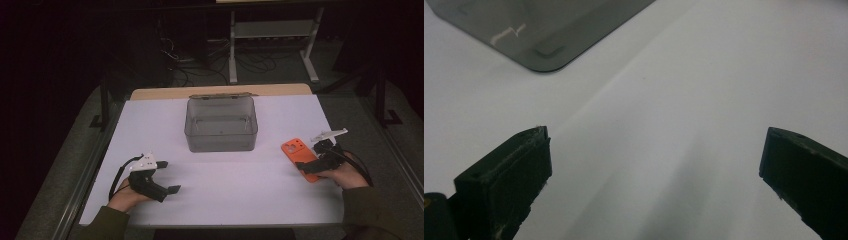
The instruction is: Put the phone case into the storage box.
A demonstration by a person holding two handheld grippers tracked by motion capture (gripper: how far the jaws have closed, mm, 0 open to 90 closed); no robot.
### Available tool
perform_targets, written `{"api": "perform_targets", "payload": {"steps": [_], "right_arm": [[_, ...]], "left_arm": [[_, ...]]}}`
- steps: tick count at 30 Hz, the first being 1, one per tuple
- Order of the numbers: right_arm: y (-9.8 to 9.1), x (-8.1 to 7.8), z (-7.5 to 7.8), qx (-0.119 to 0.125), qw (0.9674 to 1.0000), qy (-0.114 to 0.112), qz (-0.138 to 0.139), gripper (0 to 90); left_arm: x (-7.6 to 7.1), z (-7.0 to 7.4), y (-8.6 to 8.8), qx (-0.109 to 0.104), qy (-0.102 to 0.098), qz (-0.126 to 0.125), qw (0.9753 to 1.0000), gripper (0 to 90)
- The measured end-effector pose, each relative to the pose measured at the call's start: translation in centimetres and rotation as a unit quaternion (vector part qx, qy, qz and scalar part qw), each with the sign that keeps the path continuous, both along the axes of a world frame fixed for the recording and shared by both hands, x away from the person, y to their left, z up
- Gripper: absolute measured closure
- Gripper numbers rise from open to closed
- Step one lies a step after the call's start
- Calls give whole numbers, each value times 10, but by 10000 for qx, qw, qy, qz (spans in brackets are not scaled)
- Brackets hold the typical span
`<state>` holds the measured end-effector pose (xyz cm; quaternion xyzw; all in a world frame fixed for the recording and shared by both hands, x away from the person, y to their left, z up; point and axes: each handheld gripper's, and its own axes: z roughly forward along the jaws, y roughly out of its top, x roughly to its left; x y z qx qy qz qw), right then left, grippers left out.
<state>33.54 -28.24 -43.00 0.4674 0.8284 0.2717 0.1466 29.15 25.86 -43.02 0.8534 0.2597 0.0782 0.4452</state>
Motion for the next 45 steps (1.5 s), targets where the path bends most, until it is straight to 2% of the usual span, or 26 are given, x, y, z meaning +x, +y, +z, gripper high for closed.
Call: {"api": "perform_targets", "payload": {"steps": [23, 32, 45], "right_arm": [[0, 3, -14, -245, 9987, 436, -10, 5], [0, 3, -15, -268, 9982, 532, -14, 8], [1, 2, -16, -285, 9983, 510, -68, 9]], "left_arm": [[0, 0, 0, 0, 11, 2, 10000, 0], [0, 0, 0, -2, 11, 12, 10000, 0], [0, -1, -1, 9, 14, -3, 10000, 0]]}}
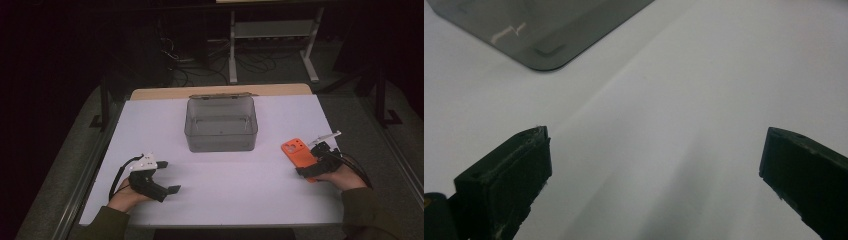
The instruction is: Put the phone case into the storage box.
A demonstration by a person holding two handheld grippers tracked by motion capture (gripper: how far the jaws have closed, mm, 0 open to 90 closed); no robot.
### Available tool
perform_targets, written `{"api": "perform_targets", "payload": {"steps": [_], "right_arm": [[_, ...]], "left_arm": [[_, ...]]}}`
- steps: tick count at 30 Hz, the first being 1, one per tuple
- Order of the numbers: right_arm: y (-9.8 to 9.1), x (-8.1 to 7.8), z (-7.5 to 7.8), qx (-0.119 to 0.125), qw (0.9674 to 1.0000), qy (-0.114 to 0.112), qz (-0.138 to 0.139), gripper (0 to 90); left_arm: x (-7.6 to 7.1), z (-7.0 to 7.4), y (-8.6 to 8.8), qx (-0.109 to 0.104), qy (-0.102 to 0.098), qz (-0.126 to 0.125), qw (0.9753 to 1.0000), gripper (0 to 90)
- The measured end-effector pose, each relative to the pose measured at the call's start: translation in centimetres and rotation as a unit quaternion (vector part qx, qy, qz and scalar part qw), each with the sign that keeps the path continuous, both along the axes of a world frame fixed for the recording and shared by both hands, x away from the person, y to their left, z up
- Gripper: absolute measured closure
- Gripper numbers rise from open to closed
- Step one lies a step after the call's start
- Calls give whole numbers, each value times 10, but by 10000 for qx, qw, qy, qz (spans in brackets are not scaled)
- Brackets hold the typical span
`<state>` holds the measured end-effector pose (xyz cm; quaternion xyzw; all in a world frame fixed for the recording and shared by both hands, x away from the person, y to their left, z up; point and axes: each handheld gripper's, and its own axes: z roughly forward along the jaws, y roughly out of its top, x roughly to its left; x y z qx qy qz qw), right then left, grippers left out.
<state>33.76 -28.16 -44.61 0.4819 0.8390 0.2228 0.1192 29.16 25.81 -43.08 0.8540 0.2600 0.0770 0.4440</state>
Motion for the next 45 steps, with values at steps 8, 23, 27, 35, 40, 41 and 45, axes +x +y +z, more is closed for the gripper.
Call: {"api": "perform_targets", "payload": {"steps": [8, 23, 27, 35, 40, 41, 45], "right_arm": [[2, -1, 0, -89, 9999, 22, -75, 4], [3, -4, 3, -36, 10000, 1, -59, 90], [4, -4, 4, -31, 10000, 5, -76, 120], [6, -5, 4, -99, 9999, 2, -82, 136], [6, -4, 5, -91, 9998, 81, -136, 151], [6, -4, 6, -78, 9998, 99, -147, 156], [5, -3, 6, -15, 9998, 111, -165, 158]], "left_arm": [[0, 0, 0, 14, 10, -10, 10000, 0], [0, 0, 0, -2, 14, -9, 10000, 0], [0, 0, 0, -6, 13, -6, 10000, 0], [0, 0, 0, 3, 14, -2, 10000, 0], [-1, 0, 0, 3, 10, -3, 10000, 0], [-1, 0, 0, 6, 10, -3, 10000, 0], [0, 0, -1, 13, 9, -11, 10000, 0]]}}
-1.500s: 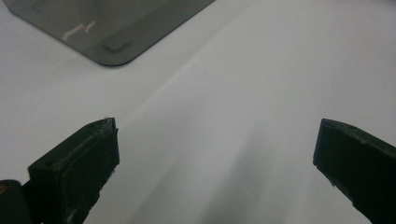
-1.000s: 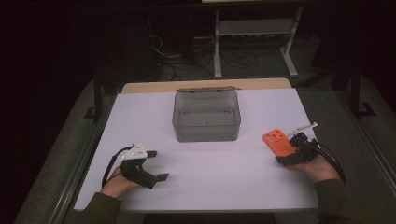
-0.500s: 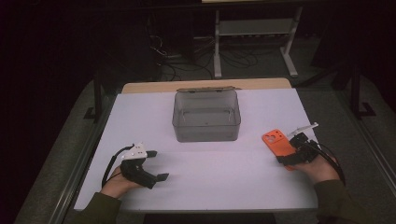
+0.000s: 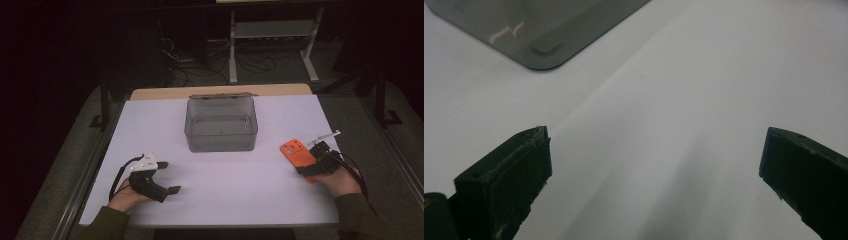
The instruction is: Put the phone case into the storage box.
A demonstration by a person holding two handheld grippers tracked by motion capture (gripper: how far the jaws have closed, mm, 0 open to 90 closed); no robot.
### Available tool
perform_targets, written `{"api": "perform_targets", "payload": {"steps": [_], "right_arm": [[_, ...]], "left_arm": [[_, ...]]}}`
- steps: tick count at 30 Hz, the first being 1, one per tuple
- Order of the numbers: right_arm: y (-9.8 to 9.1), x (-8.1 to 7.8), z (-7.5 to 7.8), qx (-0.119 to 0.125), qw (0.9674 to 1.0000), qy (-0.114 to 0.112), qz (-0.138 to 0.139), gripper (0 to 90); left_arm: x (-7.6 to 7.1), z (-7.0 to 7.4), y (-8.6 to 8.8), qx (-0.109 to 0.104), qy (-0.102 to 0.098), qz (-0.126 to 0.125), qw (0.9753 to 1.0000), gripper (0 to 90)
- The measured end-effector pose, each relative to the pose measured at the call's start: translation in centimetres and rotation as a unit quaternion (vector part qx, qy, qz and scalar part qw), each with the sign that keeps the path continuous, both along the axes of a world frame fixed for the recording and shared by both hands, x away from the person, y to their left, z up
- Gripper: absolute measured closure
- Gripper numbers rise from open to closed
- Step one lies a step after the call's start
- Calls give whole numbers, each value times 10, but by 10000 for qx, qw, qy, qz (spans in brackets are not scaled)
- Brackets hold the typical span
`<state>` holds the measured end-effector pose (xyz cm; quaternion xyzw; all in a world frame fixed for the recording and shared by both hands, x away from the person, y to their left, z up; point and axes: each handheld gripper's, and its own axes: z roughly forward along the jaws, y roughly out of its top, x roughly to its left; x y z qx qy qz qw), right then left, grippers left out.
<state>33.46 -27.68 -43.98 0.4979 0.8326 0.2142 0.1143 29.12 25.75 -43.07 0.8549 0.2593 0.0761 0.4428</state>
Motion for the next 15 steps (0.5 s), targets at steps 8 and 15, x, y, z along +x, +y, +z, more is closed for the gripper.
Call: {"api": "perform_targets", "payload": {"steps": [8, 15], "right_arm": [[-3, 0, 3, 308, 9995, -30, -2, 158], [-4, -2, 13, 280, 9995, -157, 58, 158]], "left_arm": [[0, 0, 0, 17, -8, -5, 10000, 0], [0, 0, 0, 4, -5, 5, 10000, 0]]}}
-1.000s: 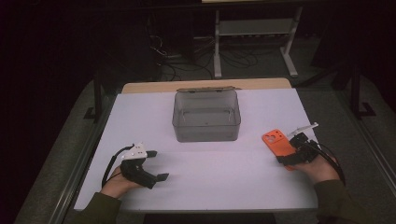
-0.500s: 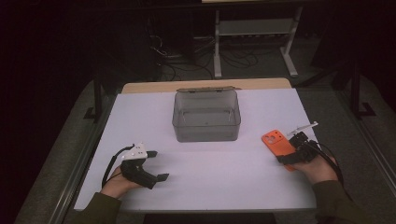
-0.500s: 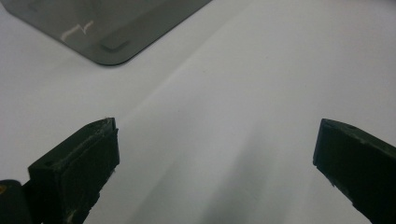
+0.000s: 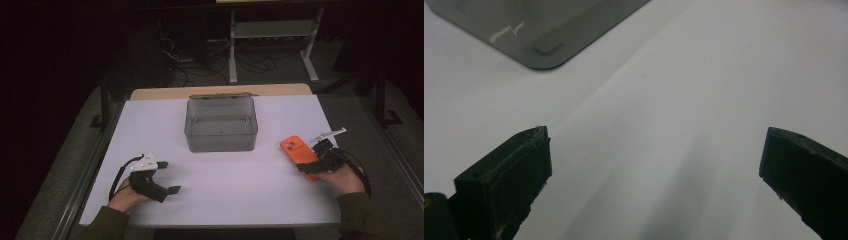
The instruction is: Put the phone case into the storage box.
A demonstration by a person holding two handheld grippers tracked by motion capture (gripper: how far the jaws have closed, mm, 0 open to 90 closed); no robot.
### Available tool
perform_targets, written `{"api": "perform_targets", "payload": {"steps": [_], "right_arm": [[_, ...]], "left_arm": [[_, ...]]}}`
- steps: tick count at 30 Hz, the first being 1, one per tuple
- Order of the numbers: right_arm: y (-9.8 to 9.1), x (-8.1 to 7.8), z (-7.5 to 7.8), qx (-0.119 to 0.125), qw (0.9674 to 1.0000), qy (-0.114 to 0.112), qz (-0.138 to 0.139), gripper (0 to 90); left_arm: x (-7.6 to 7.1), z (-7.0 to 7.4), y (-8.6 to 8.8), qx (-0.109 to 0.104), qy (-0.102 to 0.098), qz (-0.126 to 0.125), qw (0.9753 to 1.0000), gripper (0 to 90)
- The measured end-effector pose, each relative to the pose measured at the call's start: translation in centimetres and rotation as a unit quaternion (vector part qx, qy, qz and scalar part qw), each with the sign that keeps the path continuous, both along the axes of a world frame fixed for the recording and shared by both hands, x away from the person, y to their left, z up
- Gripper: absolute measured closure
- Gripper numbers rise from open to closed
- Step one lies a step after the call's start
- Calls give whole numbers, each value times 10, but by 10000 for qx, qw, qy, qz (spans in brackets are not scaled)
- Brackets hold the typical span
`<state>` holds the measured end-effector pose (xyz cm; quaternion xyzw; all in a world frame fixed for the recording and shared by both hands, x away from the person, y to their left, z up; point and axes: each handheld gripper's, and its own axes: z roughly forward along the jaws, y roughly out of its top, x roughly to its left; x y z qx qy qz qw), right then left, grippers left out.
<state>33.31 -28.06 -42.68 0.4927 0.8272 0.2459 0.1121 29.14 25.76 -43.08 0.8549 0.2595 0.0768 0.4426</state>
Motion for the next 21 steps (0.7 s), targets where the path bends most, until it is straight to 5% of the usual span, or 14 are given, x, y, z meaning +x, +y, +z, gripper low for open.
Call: {"api": "perform_targets", "payload": {"steps": [21], "right_arm": [[13, -7, 15, 97, 9984, 13, 549, 157]], "left_arm": [[0, 0, 0, 23, -8, -15, 10000, 0]]}}
